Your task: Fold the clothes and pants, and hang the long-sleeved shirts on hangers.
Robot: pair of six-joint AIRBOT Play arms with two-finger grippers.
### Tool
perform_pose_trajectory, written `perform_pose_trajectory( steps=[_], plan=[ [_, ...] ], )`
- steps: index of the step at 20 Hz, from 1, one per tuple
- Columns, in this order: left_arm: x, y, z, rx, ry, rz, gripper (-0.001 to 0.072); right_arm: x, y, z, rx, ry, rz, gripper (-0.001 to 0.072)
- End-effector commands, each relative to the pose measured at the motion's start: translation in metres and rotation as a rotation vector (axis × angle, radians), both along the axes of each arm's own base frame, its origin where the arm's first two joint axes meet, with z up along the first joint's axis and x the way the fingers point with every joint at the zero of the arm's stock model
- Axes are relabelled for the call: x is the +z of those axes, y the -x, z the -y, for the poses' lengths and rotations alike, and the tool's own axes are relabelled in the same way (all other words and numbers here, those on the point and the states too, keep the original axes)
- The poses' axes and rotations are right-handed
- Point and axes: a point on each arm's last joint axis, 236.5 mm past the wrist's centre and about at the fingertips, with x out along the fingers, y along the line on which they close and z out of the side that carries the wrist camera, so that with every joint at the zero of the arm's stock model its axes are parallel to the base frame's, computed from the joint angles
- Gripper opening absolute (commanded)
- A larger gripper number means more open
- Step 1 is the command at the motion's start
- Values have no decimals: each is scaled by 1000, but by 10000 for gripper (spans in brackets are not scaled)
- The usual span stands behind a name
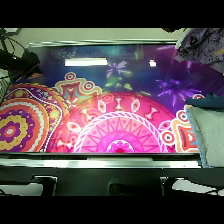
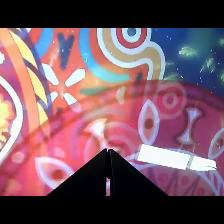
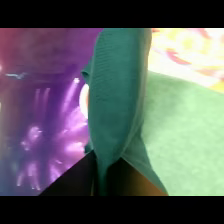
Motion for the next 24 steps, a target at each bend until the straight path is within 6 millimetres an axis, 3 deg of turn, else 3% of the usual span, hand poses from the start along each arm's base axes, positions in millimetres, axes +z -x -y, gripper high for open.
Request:
perform_pose_trajectory(
  steps=[1, 4, 7, 11, 16, 24],
  plan=[
    [0, 0, 1, -2, 0, 0, 16, -16, 47, -3, -57, -28, -194, 30],
    [-1, 3, 1, -4, -1, -10, 16, -30, 72, -11, -38, -59, -317, 30],
    [-1, 4, 1, -5, -1, -14, 16, -58, 93, -24, -11, -108, -422, 30],
    [-2, 5, 1, -7, -2, -22, 16, -95, 137, -34, -28, -114, -567, 30],
    [-2, 6, 1, -7, -2, -23, 16, -132, 173, -53, -18, -151, -682, 31],
    [-2, 6, 1, -7, -2, -23, 16, -159, 214, -58, 12, -155, -855, 32]
  ],
)
